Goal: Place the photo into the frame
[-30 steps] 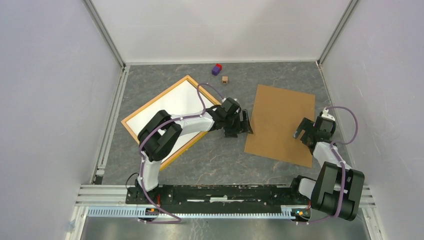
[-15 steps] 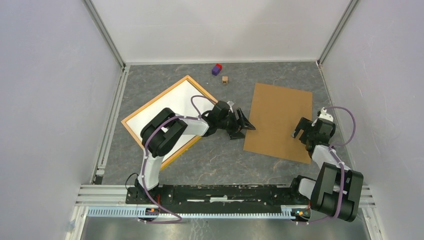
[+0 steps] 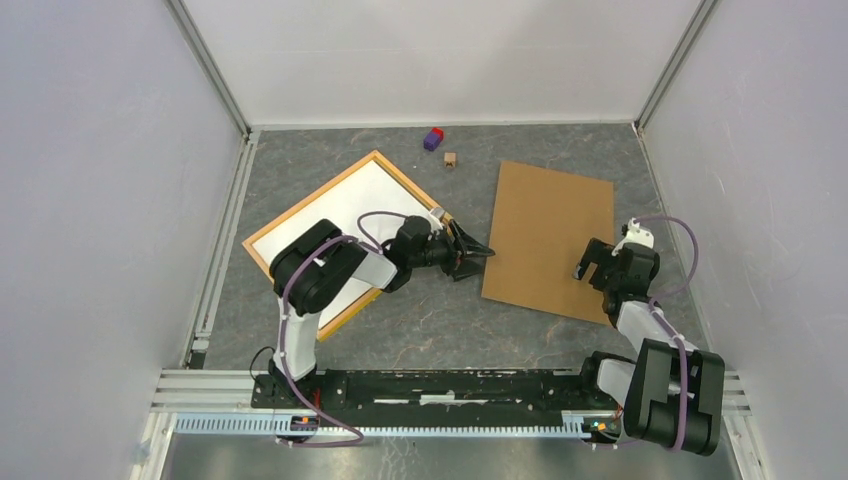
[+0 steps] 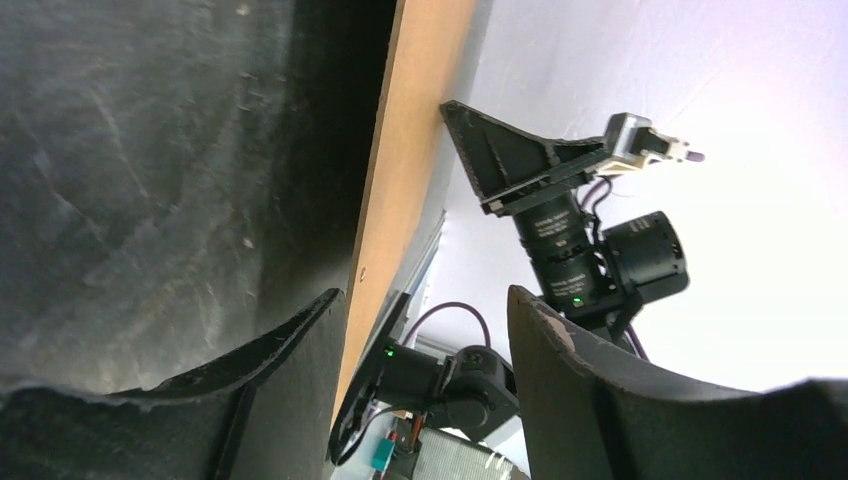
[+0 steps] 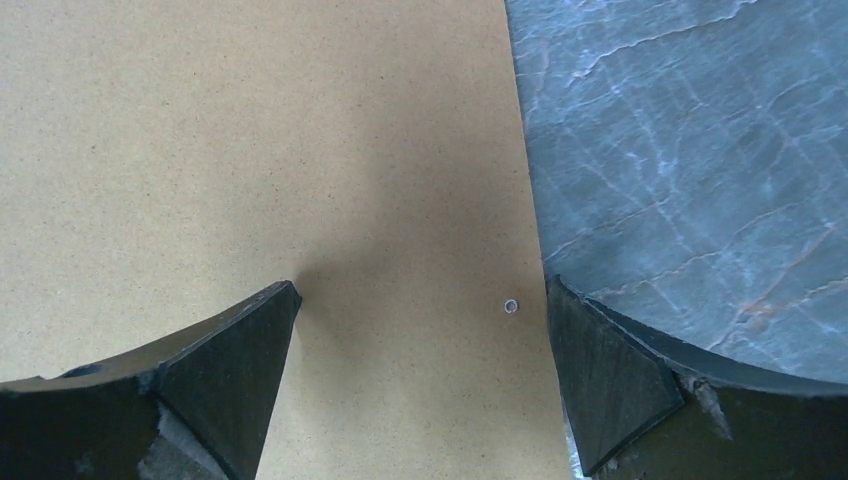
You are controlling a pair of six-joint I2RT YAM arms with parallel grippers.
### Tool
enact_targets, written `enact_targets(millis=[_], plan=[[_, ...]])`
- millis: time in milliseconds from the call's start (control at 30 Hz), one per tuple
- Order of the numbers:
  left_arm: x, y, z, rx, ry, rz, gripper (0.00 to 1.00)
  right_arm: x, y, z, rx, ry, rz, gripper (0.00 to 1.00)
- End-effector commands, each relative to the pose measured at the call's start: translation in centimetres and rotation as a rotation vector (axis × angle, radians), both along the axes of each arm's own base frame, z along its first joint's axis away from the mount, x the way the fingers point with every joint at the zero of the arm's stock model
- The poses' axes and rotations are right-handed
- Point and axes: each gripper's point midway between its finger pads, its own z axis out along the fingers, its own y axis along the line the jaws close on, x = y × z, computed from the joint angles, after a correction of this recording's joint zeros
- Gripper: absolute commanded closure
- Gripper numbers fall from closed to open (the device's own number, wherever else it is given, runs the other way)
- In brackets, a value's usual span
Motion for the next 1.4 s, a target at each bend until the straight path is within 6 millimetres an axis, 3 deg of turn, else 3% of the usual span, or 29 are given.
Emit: enact_targets(millis=[0,200,433,767,933,1033,1100,1233,1367], plan=[[-2.0,-1.0,10.3,-0.222,-0.189,-0.088,0.34,-6.1,10.2,-4.1,0.416,0.228,0.2,0.02],[-2.4,0.5,12.1,-0.209,-0.232,-0.072,0.34,-5.9,11.3,-3.6,0.426,0.221,0.235,0.02],[-2.3,1.0,9.9,-0.156,-0.183,-0.054,0.36,-5.8,11.8,-3.5,0.431,0.204,0.247,0.02],[-1.1,0.7,9.4,-0.107,-0.218,-0.031,0.41,-6.0,11.9,-3.9,0.433,0.209,0.249,0.02],[-0.6,-0.3,11.2,-0.221,-0.218,-0.033,0.49,-6.3,12.3,-4.2,0.451,0.218,0.253,0.02],[-0.3,-0.8,12.3,-0.303,-0.217,-0.033,0.64,-6.2,12.4,-4.0,0.454,0.211,0.258,0.02],[-0.1,-1.1,12.6,-0.319,-0.219,-0.031,0.69,-5.9,12.3,-3.6,0.45,0.203,0.26,0.02],[0.2,-1.4,13.2,-0.291,-0.259,-0.034,0.78,-5.3,12.2,-2.9,0.434,0.187,0.263,0.02],[0.2,-1.1,12.8,-0.223,-0.292,-0.027,0.8,-4.4,12.0,-2.1,0.386,0.169,0.292,0.02]])
